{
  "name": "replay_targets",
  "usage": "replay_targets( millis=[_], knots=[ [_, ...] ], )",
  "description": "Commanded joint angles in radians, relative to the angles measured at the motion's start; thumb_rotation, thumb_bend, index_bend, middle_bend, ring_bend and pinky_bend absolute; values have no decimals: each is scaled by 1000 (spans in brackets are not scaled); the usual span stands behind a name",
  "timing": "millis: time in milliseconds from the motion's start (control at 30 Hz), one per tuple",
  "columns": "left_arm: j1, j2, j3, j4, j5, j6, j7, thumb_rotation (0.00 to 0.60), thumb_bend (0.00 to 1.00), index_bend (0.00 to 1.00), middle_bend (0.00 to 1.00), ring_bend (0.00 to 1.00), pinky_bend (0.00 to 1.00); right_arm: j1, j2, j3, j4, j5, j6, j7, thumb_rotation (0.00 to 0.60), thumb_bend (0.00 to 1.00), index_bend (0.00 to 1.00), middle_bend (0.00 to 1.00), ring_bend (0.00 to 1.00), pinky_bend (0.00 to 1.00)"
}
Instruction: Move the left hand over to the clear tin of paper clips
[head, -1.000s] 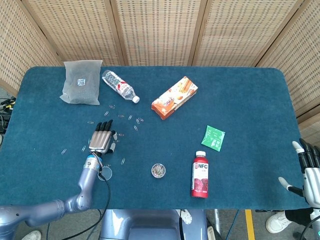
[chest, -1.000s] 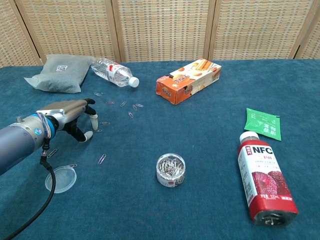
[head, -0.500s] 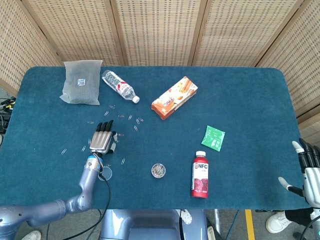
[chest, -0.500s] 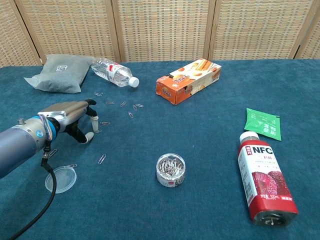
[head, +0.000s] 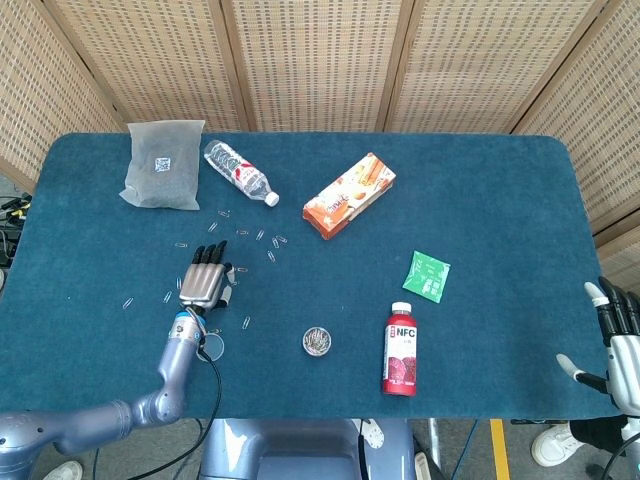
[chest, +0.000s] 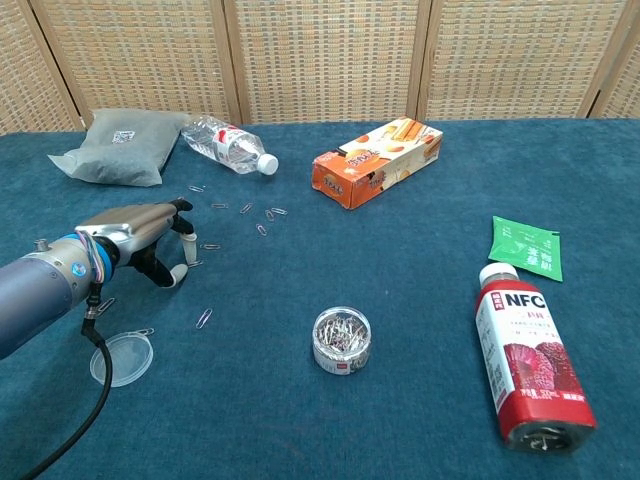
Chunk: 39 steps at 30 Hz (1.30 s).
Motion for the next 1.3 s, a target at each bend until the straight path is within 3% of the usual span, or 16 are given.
replay_targets(
  millis=[33, 800, 1300],
  knots=[
    [0, 0, 0, -3, 4, 1, -3, 600, 467, 694, 0, 0, 0, 0, 0, 0, 0, 0, 0, 1, 600, 0, 0, 0, 0, 0],
    [3, 11, 4, -35, 24, 18, -2, 600, 471, 793, 0, 0, 0, 1, 3, -2, -2, -1, -1, 9, 600, 0, 0, 0, 0, 0],
    [7, 40, -6, -77, 45, 41, -12, 600, 473, 799, 0, 0, 0, 0, 5, -1, -2, 1, 1, 14, 600, 0, 0, 0, 0, 0]
  ],
)
